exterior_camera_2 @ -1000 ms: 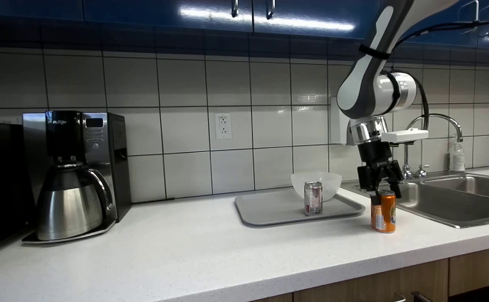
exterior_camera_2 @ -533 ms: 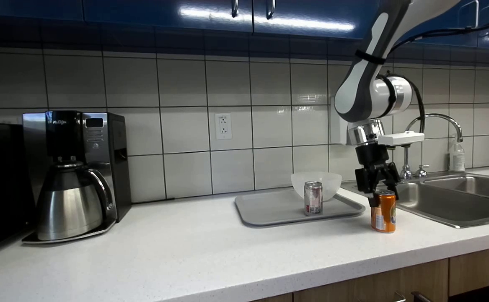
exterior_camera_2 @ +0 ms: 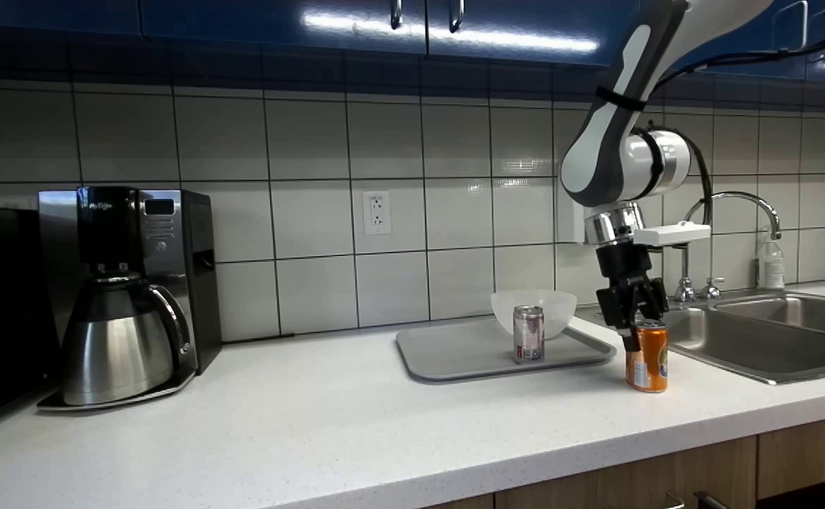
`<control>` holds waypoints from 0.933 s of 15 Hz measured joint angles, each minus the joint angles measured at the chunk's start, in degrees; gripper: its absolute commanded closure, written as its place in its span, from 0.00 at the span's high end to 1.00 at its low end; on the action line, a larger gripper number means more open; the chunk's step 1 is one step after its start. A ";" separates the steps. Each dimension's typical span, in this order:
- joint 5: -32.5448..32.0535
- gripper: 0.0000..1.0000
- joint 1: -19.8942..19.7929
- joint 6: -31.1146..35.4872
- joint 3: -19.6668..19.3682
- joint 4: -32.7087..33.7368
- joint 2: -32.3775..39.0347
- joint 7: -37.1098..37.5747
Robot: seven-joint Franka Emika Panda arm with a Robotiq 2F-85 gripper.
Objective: Put the cans on the tray.
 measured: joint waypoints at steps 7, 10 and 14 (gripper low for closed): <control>0.00 0.38 0.00 -0.02 0.01 0.12 0.01 0.00; 0.12 0.38 0.00 -0.31 0.03 0.62 -0.12 0.00; 0.64 0.38 0.03 -2.44 0.31 2.75 -1.29 0.00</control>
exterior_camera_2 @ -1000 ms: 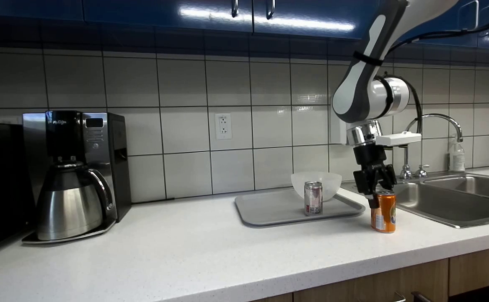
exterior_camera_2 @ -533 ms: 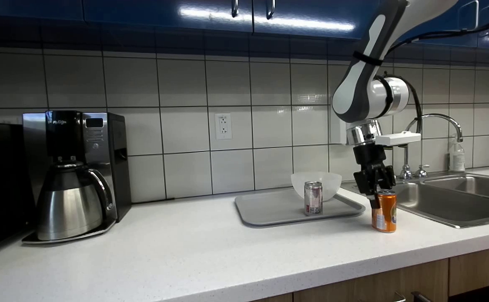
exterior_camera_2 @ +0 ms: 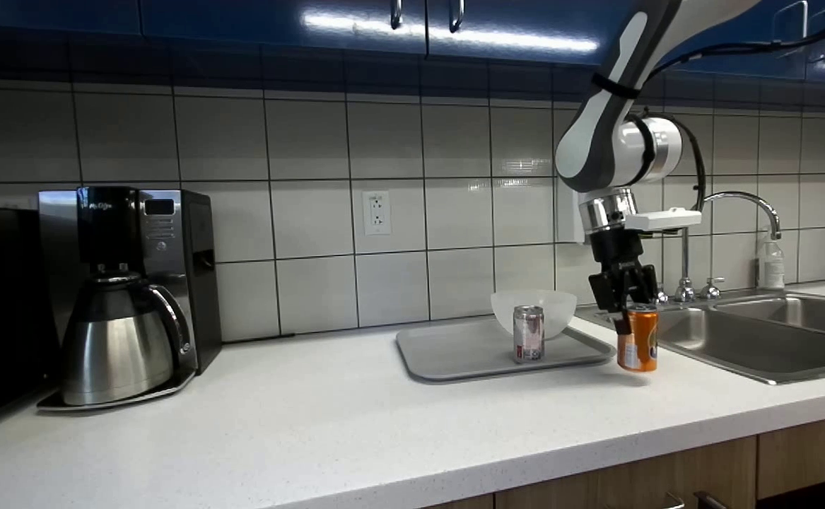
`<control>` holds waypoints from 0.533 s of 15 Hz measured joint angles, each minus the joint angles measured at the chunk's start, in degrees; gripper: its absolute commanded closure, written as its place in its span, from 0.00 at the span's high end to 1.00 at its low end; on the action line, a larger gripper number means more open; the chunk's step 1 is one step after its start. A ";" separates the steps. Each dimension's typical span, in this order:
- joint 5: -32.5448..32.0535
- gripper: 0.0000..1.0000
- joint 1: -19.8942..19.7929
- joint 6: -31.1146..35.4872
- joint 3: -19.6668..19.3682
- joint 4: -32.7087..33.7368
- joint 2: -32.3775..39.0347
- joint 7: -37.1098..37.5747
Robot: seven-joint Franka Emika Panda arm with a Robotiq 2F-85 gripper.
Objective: Put the cans on the tray.
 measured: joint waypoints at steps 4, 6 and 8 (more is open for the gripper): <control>1.08 0.38 0.06 -2.64 0.50 3.22 -0.60 0.00; 1.56 0.38 0.16 -3.42 0.66 4.84 -0.53 0.00; 1.70 0.38 0.23 -3.55 0.81 6.30 -0.25 0.00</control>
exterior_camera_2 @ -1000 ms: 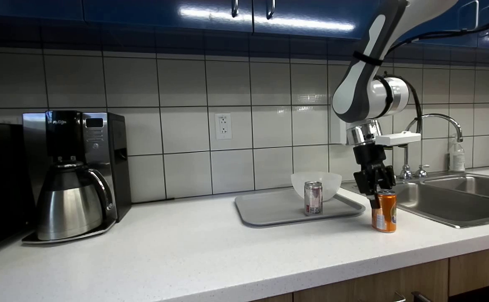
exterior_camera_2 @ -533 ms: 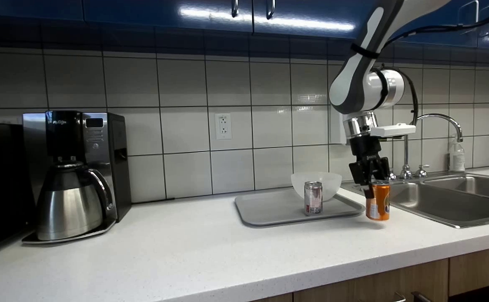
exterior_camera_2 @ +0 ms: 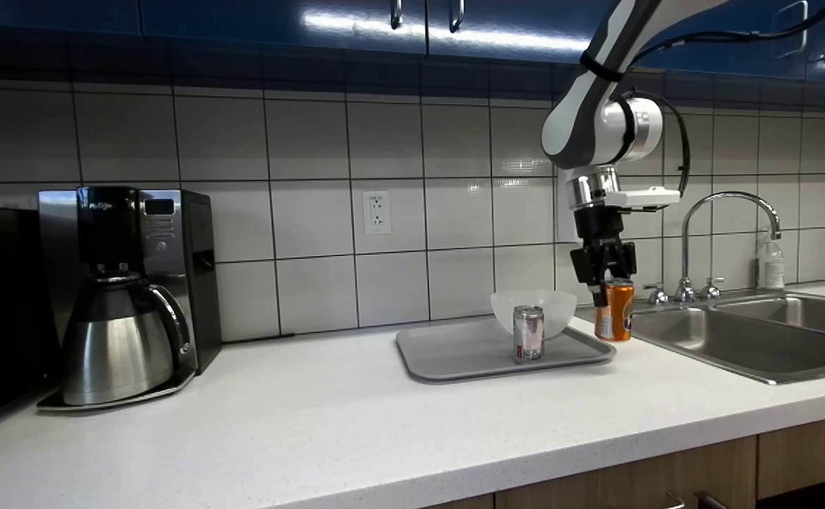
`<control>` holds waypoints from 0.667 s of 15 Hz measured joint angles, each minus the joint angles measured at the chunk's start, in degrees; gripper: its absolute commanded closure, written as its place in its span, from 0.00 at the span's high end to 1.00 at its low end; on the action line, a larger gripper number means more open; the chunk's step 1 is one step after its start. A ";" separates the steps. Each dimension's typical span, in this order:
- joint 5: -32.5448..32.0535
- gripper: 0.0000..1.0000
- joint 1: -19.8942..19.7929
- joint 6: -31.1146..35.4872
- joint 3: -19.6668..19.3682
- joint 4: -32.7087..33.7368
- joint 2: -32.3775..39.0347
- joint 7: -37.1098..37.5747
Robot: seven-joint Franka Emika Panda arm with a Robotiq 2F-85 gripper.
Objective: Put the cans on the tray.
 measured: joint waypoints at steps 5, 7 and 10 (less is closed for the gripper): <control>0.00 0.38 0.02 0.00 0.40 3.20 2.31 0.00; 0.00 0.38 0.02 0.02 0.40 4.53 3.82 0.00; 0.00 0.38 0.03 0.07 0.41 7.06 6.52 0.13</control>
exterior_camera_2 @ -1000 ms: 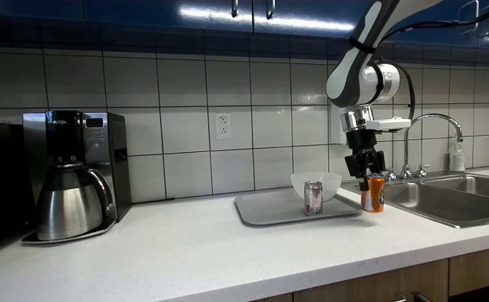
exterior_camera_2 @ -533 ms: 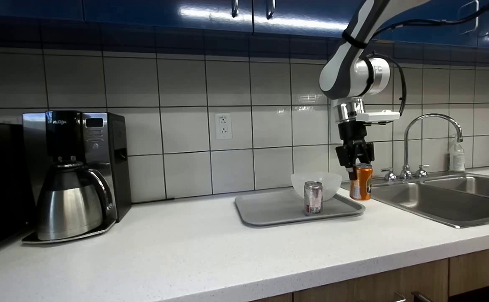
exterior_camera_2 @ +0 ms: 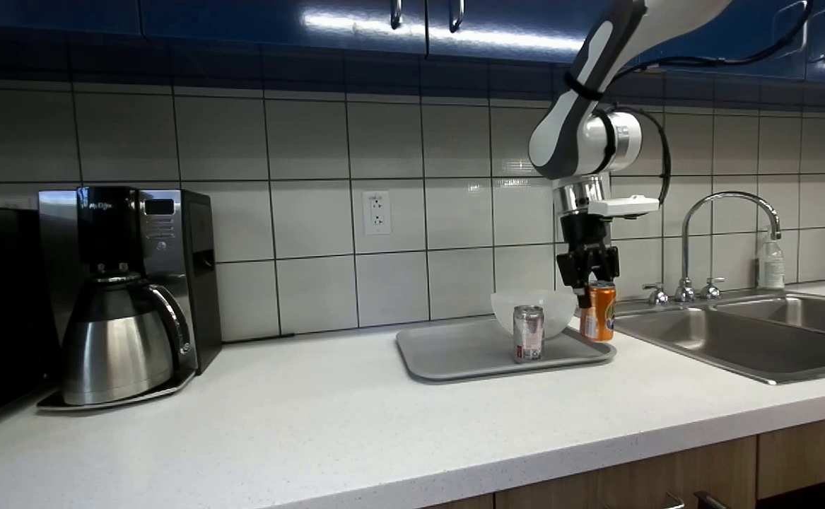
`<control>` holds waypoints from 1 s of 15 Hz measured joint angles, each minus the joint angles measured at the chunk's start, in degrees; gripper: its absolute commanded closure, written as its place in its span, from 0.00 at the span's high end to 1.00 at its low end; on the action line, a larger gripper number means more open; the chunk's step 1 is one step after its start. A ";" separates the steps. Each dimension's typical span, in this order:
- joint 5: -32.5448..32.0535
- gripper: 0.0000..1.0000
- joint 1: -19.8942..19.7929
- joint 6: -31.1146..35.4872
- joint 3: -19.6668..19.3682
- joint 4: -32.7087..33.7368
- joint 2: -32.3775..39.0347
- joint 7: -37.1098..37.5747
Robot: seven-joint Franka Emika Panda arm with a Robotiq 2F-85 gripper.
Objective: Put the cans on the tray.
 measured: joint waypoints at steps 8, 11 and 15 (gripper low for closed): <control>-0.11 0.38 0.39 0.00 0.16 5.93 6.37 1.66; -0.13 0.38 0.61 0.00 0.16 7.42 8.31 2.83; -0.15 0.38 0.86 -0.03 0.16 9.02 10.06 3.51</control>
